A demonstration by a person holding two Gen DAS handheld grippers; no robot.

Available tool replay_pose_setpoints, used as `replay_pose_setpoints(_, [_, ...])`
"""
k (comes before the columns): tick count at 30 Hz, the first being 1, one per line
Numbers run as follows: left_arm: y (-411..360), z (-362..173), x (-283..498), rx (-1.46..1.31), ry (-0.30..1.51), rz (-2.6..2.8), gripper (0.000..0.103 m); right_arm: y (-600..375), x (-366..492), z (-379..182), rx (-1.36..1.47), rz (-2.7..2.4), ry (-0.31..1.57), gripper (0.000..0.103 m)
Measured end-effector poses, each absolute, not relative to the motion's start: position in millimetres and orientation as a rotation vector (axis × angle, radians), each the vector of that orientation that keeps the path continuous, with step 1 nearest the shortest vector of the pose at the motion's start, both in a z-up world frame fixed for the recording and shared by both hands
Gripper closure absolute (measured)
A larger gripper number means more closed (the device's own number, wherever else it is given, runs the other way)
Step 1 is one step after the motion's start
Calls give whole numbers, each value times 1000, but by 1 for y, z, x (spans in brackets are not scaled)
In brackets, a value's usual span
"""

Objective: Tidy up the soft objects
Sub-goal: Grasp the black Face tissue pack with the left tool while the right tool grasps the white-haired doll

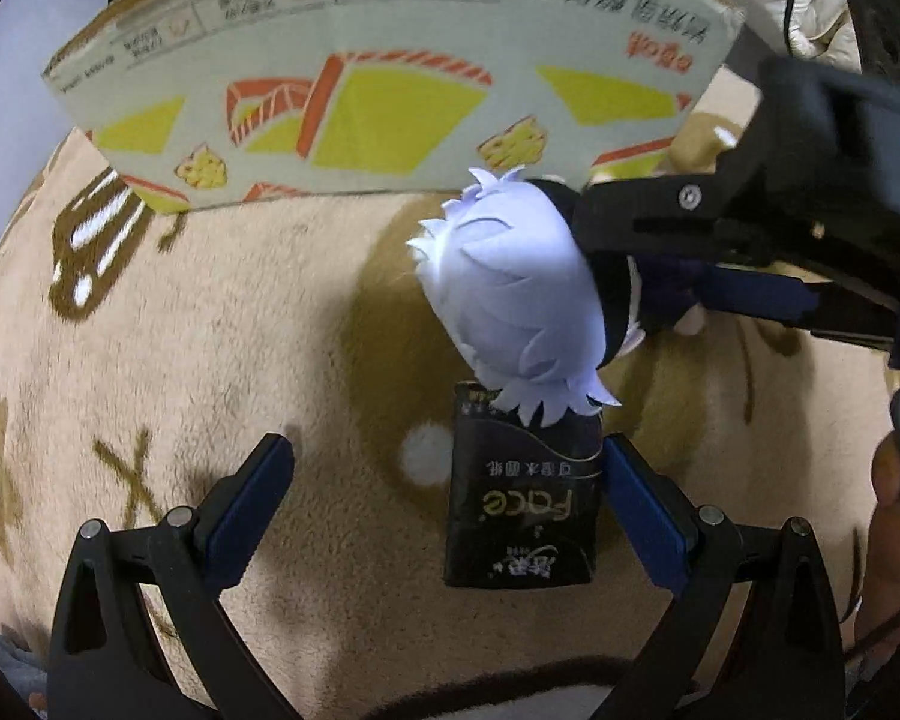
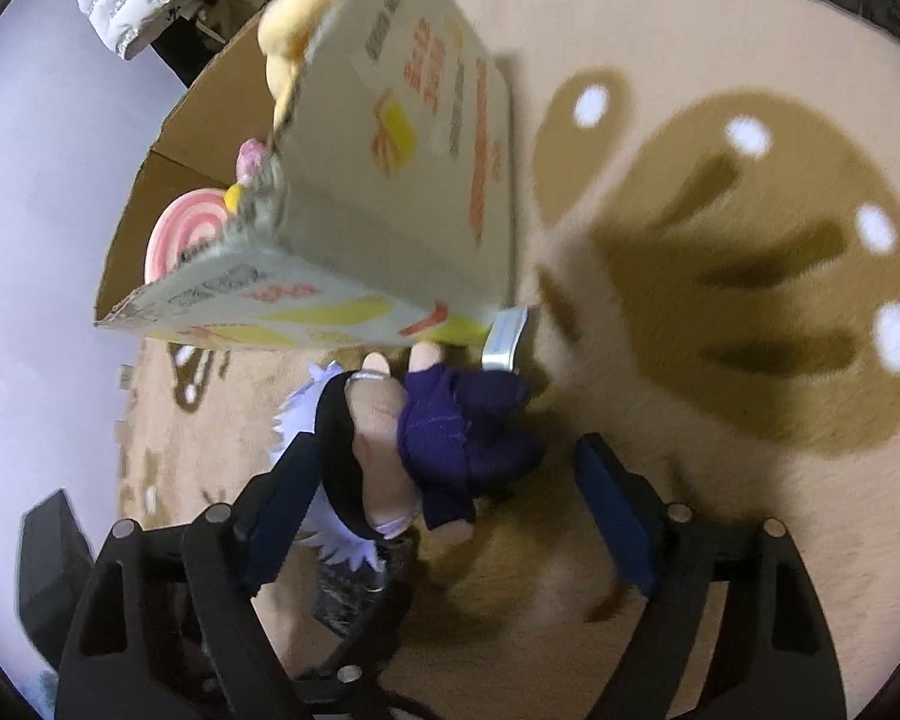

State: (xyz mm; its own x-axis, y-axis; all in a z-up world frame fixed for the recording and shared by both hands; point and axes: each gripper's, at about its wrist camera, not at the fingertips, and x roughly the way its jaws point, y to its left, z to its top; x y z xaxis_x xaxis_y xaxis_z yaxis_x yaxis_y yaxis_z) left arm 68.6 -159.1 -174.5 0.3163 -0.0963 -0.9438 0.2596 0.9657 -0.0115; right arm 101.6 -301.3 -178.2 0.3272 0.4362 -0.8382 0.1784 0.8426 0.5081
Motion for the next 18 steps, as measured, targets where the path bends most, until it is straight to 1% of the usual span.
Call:
replay_pose_setpoints(2, [-158, -180, 69, 152, 1250, -241, 9, -297, 103, -181, 593, 206, 1249, 16])
replay_pose_setpoints(3, [-158, -180, 69, 155, 1245, -242, 9, -296, 104, -181, 589, 205, 1244, 16])
replay_pose_setpoints(4, [-159, -179, 68, 159, 1237, -245, 12, -295, 104, -181, 585, 204, 1238, 18])
replay_pose_setpoints(6, [-165, -180, 63, 162, 1231, -248, 17, -293, 105, -178, 602, 219, 1213, 36])
replay_pose_setpoints(7, [-165, -179, 62, 160, 1228, -249, 21, -292, 105, -177, 614, 232, 1206, 39])
replay_pose_setpoints(8, [-163, -178, 61, 157, 1226, -251, 25, -291, 105, -175, 605, 233, 1201, 39])
replay_pose_setpoints(9, [-162, -178, 60, 154, 1227, -251, 27, -289, 104, -173, 588, 231, 1193, 41])
replay_pose_setpoints(10, [-159, -177, 59, 145, 1228, -254, 33, -288, 104, -172, 582, 232, 1191, 43])
replay_pose_setpoints(11, [-155, -176, 59, 134, 1229, -256, 41, -287, 103, -170, 575, 233, 1184, 49])
replay_pose_setpoints(12, [-150, -174, 59, 122, 1229, -249, 46, -288, 103, -167, 574, 232, 1176, 69])
replay_pose_setpoints(13, [-144, -173, 58, 111, 1229, -246, 53, -286, 104, -167, 568, 222, 1171, 71])
replay_pose_setpoints(14, [-134, -174, 61, 97, 1231, -243, 58, -287, 103, -165, 565, 220, 1168, 71])
replay_pose_setpoints(18, [-124, -171, 61, 51, 1246, -270, 58, -283, 103, -163, 539, 220, 1162, 72])
